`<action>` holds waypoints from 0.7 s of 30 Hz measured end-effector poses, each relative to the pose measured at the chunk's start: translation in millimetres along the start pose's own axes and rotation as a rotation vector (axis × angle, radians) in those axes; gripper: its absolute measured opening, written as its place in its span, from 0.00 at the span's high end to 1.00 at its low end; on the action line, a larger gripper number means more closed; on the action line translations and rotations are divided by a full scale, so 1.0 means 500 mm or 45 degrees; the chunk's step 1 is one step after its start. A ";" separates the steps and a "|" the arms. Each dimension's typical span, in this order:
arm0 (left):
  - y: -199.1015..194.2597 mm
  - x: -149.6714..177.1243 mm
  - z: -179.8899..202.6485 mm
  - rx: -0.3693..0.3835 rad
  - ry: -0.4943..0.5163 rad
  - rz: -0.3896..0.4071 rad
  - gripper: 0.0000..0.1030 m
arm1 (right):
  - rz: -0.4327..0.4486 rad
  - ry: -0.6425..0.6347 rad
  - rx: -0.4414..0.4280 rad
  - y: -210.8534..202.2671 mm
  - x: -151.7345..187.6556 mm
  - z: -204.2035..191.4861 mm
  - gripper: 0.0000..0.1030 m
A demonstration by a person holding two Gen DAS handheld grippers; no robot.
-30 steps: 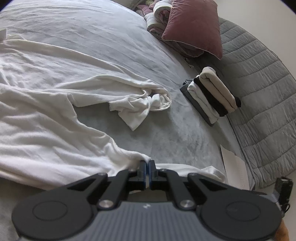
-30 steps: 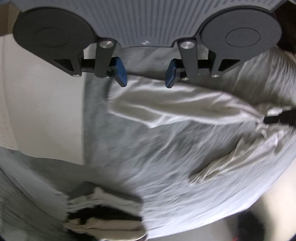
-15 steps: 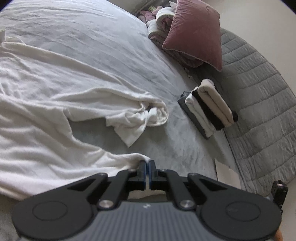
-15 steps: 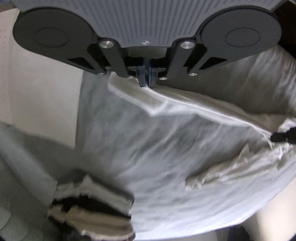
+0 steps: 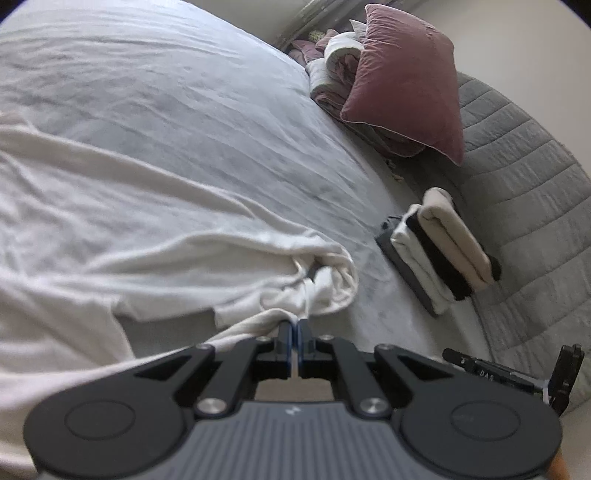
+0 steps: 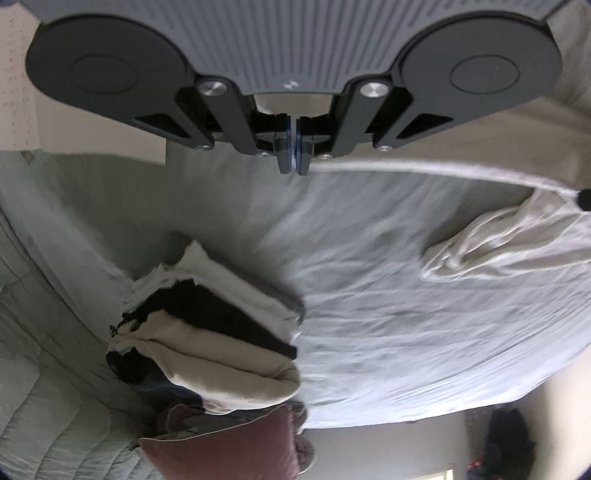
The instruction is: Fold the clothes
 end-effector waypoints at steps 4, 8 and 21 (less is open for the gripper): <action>0.026 -0.010 -0.012 -0.066 0.031 0.013 0.96 | -0.017 0.075 0.010 0.045 0.006 0.019 0.98; 0.033 -0.006 -0.021 -0.076 0.023 -0.003 0.89 | -0.045 0.176 -0.030 0.046 0.023 0.037 0.84; -0.159 0.049 -0.121 -0.145 -0.023 0.065 0.64 | 0.019 -0.025 -0.293 -0.078 0.097 -0.077 0.56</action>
Point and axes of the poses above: each gripper's, at about its wrist camera, not at the fingertips, and y roughly the way its jaws point, z to its right, x to its underside, the point moved 10 cm from there along y, roughly the way its jaws point, and after that the axes turned 1 degree about -z, right-handed, at the moved point
